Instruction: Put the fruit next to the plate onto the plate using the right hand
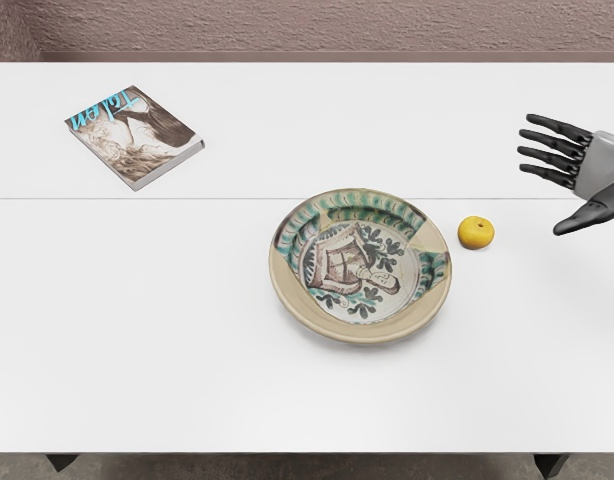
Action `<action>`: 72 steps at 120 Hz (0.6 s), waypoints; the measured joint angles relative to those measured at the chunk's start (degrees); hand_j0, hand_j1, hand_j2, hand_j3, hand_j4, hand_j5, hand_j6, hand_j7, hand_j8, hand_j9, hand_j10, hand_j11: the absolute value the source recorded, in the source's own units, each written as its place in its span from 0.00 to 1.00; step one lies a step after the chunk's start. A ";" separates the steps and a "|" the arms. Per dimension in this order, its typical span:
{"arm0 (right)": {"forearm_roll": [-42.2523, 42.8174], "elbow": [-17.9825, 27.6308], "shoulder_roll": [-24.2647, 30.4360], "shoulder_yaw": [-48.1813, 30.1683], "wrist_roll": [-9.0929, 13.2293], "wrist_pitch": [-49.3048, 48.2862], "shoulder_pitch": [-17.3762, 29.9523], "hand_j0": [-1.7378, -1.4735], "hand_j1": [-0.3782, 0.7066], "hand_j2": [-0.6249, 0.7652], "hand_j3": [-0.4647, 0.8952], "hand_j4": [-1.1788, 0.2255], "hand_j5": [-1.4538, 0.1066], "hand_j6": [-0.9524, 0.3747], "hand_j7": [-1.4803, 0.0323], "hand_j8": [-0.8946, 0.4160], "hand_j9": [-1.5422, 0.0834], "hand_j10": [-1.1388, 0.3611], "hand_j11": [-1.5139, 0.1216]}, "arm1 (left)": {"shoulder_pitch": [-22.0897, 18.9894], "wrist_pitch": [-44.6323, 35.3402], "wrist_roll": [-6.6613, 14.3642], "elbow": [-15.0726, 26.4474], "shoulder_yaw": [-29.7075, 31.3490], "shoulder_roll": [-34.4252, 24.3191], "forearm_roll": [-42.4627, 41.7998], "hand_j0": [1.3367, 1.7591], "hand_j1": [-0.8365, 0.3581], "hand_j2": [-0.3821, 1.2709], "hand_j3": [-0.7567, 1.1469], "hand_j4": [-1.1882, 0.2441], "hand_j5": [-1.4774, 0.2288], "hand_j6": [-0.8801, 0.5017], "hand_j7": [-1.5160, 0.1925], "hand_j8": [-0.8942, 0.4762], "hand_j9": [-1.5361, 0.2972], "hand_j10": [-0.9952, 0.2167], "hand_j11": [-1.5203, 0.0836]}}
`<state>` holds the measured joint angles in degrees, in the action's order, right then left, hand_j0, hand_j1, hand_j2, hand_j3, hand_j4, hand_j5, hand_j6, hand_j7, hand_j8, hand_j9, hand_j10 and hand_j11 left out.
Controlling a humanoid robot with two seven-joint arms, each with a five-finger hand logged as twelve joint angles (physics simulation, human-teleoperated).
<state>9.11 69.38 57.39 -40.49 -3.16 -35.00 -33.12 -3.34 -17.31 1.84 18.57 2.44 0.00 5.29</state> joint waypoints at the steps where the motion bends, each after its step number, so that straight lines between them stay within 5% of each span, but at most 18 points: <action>1: 0.00 0.00 0.00 0.00 0.00 0.00 0.00 0.30 0.03 0.45 0.34 0.84 0.93 0.72 0.98 0.68 0.95 0.76 0.93 | 0.00 0.00 0.00 0.00 0.00 0.00 0.00 0.76 0.99 0.23 0.40 0.83 0.86 0.63 0.88 0.65 0.83 0.82 0.94; 41: -0.18 0.09 -3.30 0.04 0.65 0.00 -2.64 0.30 0.03 0.45 0.34 0.84 0.93 0.72 0.98 0.68 0.95 0.76 0.93 | 0.00 0.00 0.00 -0.01 0.00 0.00 0.00 0.76 0.99 0.23 0.40 0.83 0.86 0.63 0.88 0.65 0.83 0.82 0.94; 46: -0.11 0.22 -4.31 0.06 2.90 0.00 -4.33 0.30 0.03 0.45 0.34 0.84 0.93 0.72 0.98 0.68 0.95 0.76 0.93 | 0.00 0.00 0.00 -0.01 0.00 0.00 0.00 0.76 0.99 0.23 0.40 0.83 0.86 0.63 0.88 0.65 0.83 0.82 0.94; 60: 0.35 1.40 -6.84 0.13 14.14 -0.01 -9.31 0.30 0.03 0.45 0.34 0.84 0.93 0.72 0.98 0.68 0.95 0.76 0.93 | 0.00 0.00 0.00 -0.01 0.01 0.00 0.00 0.76 0.99 0.23 0.40 0.83 0.86 0.63 0.88 0.65 0.83 0.82 0.94; 72: 5.38 8.05 -5.63 0.06 18.84 0.58 -11.08 0.30 0.03 0.45 0.34 0.84 0.93 0.72 0.98 0.68 0.95 0.76 0.93 | 0.00 0.00 0.00 0.00 0.01 0.00 -0.01 0.76 0.99 0.23 0.40 0.83 0.86 0.63 0.88 0.65 0.83 0.82 0.94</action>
<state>14.48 77.43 51.76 -40.43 15.68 -34.41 -44.19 -3.34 -17.31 1.84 18.57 2.45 0.00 5.28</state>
